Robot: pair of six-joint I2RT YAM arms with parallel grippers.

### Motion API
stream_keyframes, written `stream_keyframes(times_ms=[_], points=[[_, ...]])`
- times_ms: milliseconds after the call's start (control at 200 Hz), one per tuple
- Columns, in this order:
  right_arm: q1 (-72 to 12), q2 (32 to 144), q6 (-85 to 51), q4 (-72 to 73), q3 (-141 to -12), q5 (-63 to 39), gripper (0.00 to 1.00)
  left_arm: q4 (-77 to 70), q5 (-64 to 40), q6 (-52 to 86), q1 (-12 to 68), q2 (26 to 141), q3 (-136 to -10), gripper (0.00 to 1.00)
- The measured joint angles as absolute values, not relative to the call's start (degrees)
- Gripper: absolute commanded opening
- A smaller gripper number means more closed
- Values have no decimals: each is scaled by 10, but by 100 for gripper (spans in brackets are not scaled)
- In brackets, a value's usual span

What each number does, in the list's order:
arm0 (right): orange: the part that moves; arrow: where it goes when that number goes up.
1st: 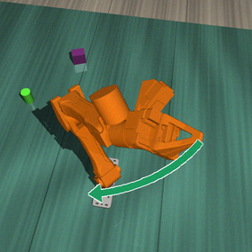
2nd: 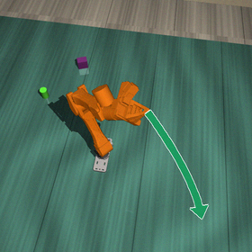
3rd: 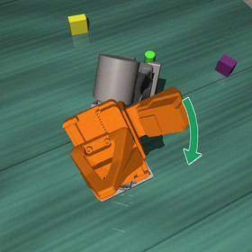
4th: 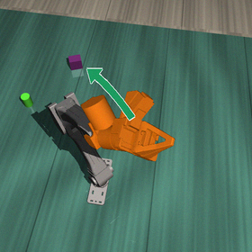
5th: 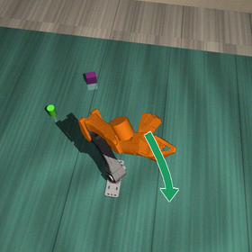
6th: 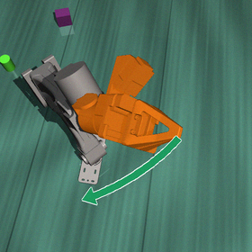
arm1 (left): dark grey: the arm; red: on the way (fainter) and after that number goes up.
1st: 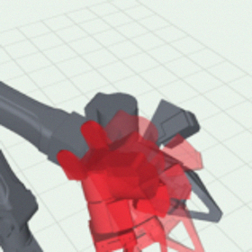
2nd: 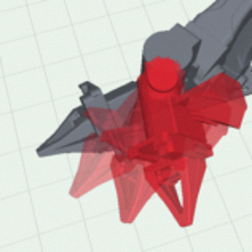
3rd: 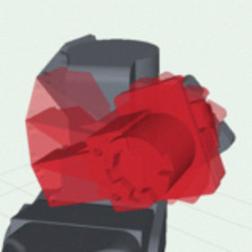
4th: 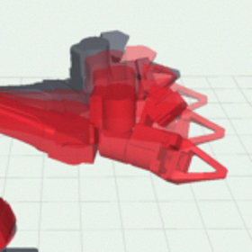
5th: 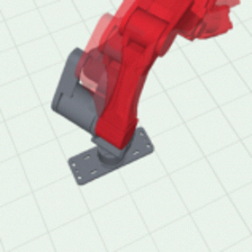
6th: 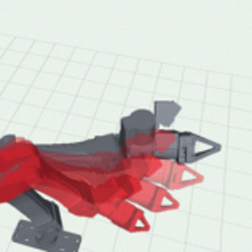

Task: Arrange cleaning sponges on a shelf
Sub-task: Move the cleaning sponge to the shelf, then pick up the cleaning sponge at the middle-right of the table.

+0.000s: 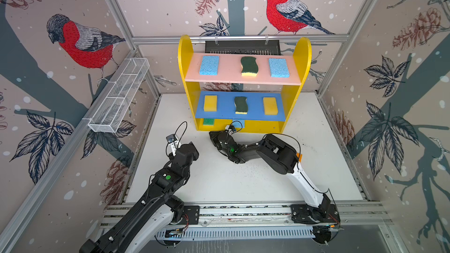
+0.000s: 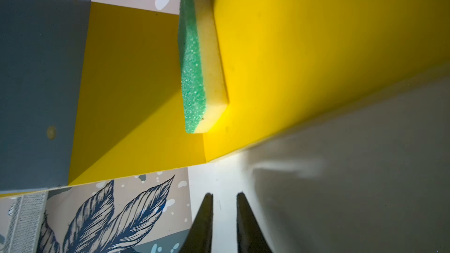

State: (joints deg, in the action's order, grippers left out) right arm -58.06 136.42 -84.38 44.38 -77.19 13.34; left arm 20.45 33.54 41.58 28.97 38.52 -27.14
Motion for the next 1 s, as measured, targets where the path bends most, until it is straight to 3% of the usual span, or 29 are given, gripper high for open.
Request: stream_keyframes(times_ms=[465,800,1001], points=[[-616,1130,-739,236,-604,154,36,230,329,414,290,369,-284,75],[-647,940,-694,98,-486,247,40,246,300,415,291,366,-283,75],[-650,825,-675,10,-446,312,50,251,285,415,296,379,-282,75]])
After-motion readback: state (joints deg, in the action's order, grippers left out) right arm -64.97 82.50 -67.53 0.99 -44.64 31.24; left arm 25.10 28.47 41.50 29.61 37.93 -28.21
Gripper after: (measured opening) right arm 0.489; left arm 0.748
